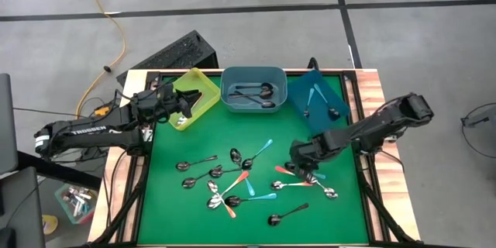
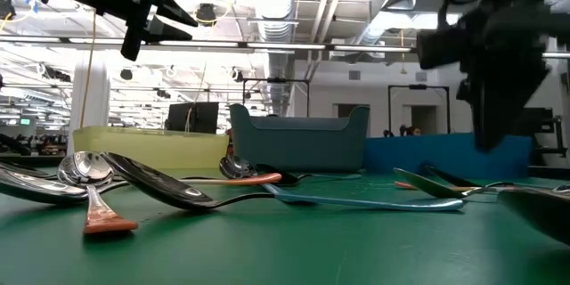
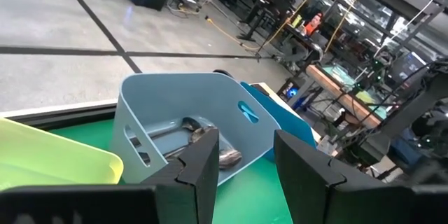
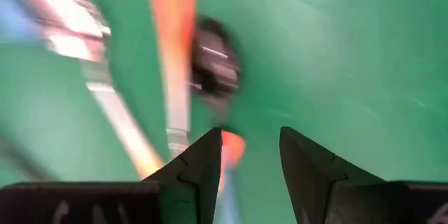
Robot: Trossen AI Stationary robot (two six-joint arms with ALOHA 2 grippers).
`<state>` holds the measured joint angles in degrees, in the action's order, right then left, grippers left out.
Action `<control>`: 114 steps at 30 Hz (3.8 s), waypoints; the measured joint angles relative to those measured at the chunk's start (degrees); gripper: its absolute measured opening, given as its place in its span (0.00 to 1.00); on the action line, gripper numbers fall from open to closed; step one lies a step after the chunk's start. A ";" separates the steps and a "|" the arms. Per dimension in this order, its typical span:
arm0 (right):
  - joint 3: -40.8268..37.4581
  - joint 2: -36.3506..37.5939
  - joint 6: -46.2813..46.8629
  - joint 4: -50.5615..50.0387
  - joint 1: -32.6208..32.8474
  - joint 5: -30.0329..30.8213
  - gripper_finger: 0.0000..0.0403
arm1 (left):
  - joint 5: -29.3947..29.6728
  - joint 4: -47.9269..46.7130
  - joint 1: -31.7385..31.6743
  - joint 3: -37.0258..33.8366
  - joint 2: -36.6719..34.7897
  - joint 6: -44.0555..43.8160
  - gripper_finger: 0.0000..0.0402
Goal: Sort silverware by color (type)
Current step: Put the orange spoon into the yellow bin
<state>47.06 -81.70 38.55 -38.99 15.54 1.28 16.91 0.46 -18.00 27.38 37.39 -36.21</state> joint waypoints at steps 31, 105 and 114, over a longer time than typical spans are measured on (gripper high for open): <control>-7.55 -0.17 35.29 -0.52 20.85 -6.13 0.39 | -0.63 -0.23 0.00 -0.02 0.02 2.99 0.30; 16.68 0.01 -4.68 3.32 -9.29 2.69 0.00 | -3.13 -0.14 0.02 -0.02 0.00 3.06 0.30; 17.08 -0.11 -9.26 19.49 -19.15 3.45 0.00 | -3.10 -0.14 0.02 -0.02 0.00 3.01 0.30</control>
<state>64.14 -81.82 29.29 -19.50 -3.62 4.73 13.80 0.32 -17.98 27.35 37.39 -33.20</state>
